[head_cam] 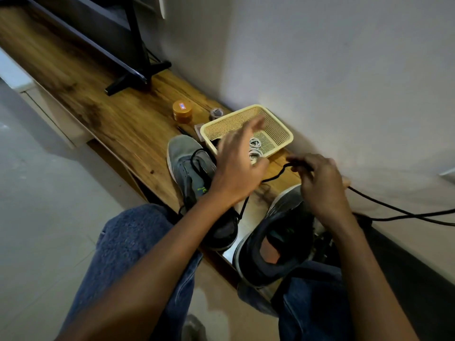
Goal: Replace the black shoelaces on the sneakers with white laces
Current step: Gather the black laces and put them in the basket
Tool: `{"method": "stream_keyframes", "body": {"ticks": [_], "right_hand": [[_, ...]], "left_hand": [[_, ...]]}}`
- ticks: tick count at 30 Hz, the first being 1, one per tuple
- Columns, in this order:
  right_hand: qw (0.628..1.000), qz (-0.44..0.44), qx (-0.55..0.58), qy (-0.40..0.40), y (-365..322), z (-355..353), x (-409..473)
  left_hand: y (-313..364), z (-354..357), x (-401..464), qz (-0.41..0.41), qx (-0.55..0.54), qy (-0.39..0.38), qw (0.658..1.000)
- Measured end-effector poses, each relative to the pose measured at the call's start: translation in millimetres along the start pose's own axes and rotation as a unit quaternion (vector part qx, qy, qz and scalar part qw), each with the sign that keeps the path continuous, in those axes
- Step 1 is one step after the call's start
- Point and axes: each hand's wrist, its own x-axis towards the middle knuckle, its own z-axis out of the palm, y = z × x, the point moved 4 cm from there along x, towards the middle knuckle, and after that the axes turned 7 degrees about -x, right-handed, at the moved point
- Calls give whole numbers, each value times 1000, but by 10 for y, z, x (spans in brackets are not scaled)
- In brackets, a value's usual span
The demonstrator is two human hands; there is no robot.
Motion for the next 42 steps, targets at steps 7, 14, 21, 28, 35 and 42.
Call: {"method": "stream_keyframes", "body": {"ticks": [7,14,21,28,35,42], "right_hand": [[999,12,39,-20,-51,-47,-52],[995,55,83,21,54,-106,-7],[998,-6,37,-48,7,20,-16],[911,228,343,6,138,72,-13],[799,251,472,-276,-239,407,-172],[862,190,352,-312,-107,340,-141]], "left_hand": [[-168,362,-148,-77,2,-200,977],[-228,300,-96,-212,-64,-221,950],[-149,367,-121,-207,-171,-269,925],[-116,330,-76,-339,-389,-174,838],[-111,247,14,-379,-509,-33,772],[-198,82,100,-378,-561,52,735]]}}
